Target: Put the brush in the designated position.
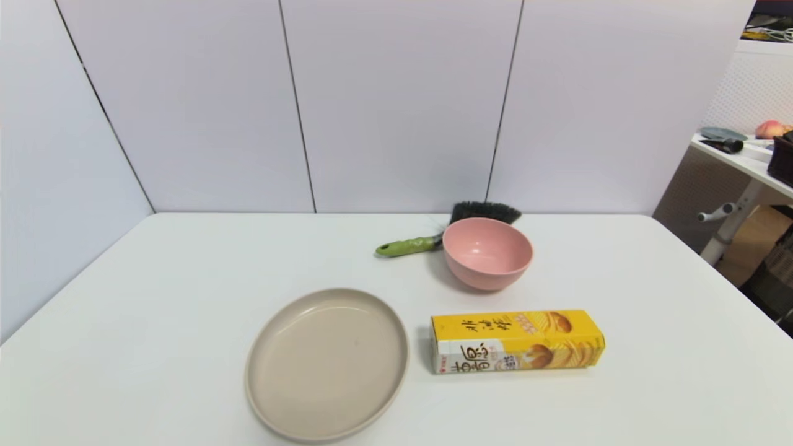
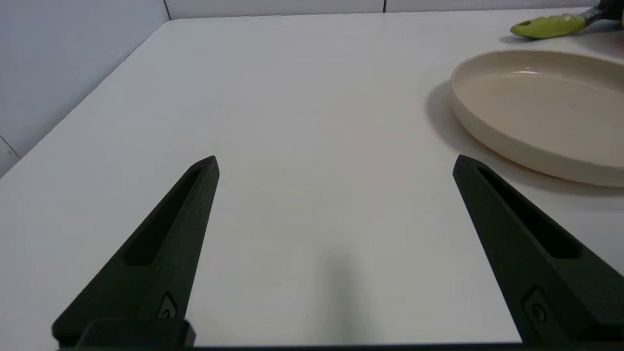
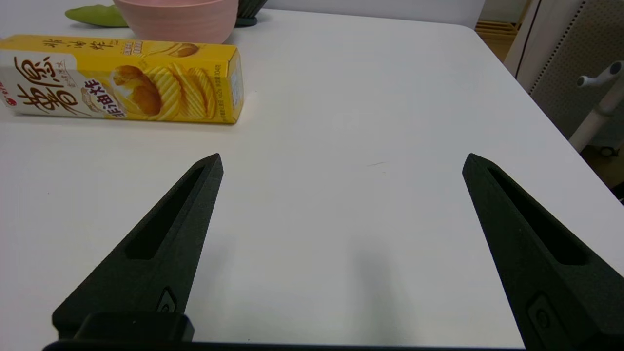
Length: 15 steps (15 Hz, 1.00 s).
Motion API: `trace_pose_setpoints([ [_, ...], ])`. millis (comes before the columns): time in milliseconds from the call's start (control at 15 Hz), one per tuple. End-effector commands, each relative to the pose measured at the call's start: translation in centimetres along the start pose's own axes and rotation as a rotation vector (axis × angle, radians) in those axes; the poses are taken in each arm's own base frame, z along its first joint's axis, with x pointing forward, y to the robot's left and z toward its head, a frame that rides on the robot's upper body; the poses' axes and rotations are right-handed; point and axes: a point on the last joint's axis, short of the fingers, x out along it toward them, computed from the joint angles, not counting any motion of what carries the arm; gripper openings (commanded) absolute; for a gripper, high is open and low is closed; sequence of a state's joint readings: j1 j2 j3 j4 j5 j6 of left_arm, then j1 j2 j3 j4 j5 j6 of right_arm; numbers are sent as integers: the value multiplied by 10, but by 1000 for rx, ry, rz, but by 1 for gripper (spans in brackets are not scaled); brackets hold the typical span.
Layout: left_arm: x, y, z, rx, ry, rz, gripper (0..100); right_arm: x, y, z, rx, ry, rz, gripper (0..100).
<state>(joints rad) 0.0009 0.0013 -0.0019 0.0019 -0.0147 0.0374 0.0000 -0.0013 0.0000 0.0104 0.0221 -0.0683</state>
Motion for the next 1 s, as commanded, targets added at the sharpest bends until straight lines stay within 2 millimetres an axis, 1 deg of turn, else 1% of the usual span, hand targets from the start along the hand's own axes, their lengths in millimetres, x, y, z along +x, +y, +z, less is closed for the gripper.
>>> trace_pose_setpoints([
  [67,0,0,0,-37,-1,12,100,0,0,0,-1,3,1,100],
  [400,0,0,0,-37,-1,11,100,0,0,0,9,3,-4,100],
  [733,0,0,0,-37,-1,11,100,0,-1,0,59,0,-27,100],
  [1000,0,0,0,-36,-1,11,100,0,-1,0,47,4,-27,100],
])
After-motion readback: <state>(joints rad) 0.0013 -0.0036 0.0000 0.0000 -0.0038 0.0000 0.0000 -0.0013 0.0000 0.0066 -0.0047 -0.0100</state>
